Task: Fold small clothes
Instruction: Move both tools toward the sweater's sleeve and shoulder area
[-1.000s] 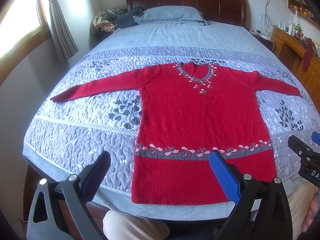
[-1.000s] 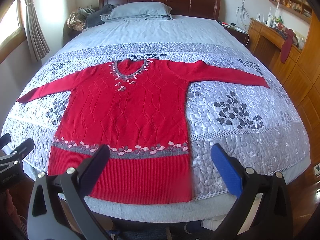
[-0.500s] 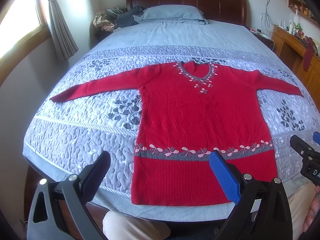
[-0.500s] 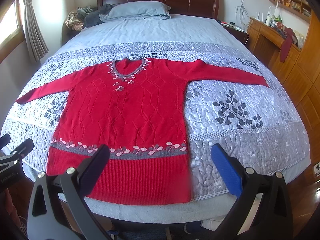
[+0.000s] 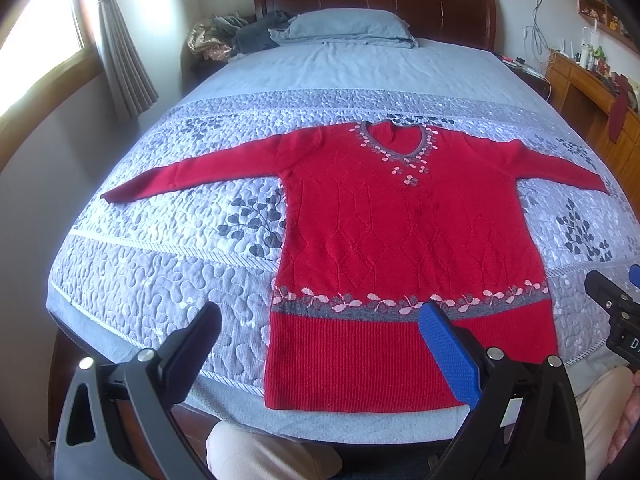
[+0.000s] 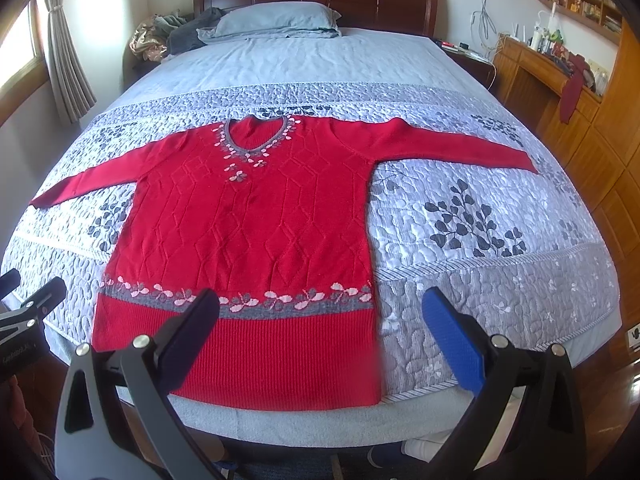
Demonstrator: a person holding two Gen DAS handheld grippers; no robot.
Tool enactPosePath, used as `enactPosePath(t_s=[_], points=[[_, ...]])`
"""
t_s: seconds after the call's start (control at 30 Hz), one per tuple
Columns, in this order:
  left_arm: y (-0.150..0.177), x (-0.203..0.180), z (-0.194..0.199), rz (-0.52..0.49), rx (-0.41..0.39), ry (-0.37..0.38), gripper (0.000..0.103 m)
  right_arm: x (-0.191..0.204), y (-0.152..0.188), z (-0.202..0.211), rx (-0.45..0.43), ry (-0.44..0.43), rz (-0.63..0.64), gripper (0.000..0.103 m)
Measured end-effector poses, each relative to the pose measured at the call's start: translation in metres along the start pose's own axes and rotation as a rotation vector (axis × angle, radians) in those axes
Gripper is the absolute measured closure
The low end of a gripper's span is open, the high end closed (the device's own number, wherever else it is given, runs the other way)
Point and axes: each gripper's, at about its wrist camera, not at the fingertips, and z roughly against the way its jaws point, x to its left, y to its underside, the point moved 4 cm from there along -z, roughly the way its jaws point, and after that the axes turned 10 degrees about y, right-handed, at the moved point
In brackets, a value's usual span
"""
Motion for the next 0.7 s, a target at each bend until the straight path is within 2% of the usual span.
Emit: enactPosePath(t_s=[0.2,0.37,0.47,0.7], points=[[-0.002,-0.001,-0.006,-0.002,0.01,-0.001,0.004,0.0,-0.001,-0.004,0.0,-0.005,0.011,0.003],[-0.025,-0.016,-0.029,0.001,0.032,0.013,0.004,-0.022,-0.025,-0.024,0.004,0.015,0.019,0.003],[-0.053,-0.041,-0.048,-0.041,0.021,0.004,0.004,-0.056,-0.053,-0.049,0.027,0.026,-0.002,0.003],[-0.137,-0.105,-0.117,-0.046,0.002,0.034,0.004,-0.193,-0.139,-0.136,0.05,0.174,-0.081,0.003]])
